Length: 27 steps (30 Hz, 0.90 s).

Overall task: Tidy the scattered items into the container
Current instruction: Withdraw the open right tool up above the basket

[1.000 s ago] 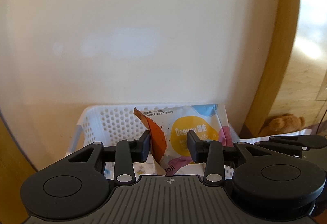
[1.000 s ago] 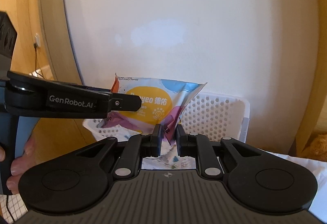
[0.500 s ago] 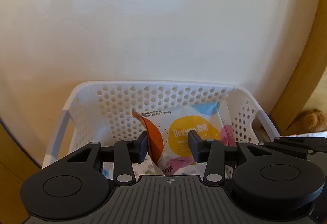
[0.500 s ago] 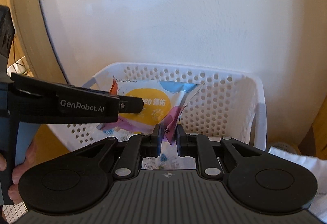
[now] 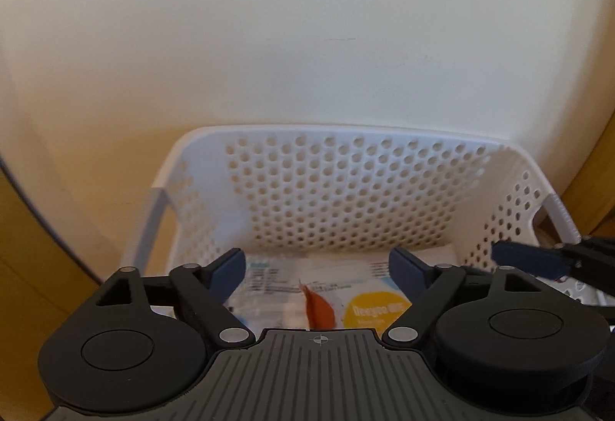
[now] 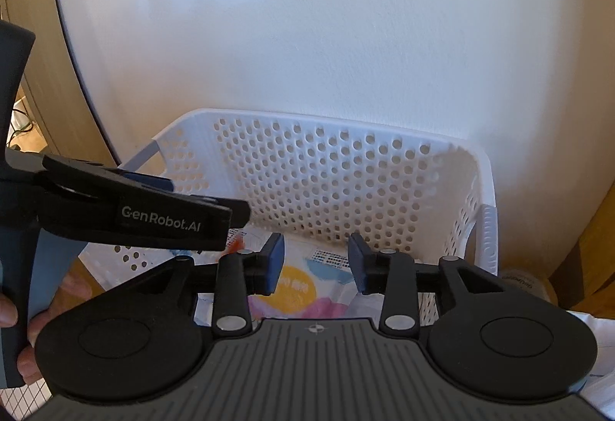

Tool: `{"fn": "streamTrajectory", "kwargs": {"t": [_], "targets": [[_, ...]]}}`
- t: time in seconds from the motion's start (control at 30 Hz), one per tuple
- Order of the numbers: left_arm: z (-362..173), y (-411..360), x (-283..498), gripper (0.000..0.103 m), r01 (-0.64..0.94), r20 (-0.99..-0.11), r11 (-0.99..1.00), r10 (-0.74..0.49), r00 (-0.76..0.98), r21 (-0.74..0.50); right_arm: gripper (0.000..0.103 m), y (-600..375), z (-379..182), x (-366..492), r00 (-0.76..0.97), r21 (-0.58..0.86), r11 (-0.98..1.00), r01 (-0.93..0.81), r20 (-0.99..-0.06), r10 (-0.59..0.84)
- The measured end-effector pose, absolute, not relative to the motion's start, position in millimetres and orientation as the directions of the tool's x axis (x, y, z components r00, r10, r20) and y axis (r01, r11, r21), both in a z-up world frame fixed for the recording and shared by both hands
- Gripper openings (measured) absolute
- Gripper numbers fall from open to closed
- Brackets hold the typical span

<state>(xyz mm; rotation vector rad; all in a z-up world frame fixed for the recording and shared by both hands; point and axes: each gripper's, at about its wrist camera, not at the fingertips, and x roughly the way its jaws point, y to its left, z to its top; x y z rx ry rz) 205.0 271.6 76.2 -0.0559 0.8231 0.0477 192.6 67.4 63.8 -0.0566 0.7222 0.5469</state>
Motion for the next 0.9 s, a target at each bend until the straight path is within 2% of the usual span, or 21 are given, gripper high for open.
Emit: {"fn": "streamTrajectory", "kwargs": {"t": [0.63, 0.9], "targets": [[95.5, 270.6, 171.2, 0.103, -0.122, -0.755, 0.992, 0.085, 0.65, 0.006, 0.048, 54.7, 77.6, 164.6, 0.628, 0.103, 0.861, -0.498, -0.642, 0.439], [108.5, 264.5, 152.0, 0.103, -0.102, -0.764, 0.995, 0.074, 0.64, 0.011, 0.055, 49.6, 95.0, 151.4, 0.647, 0.064, 0.858, -0.51, -0.628, 0.432]]}}
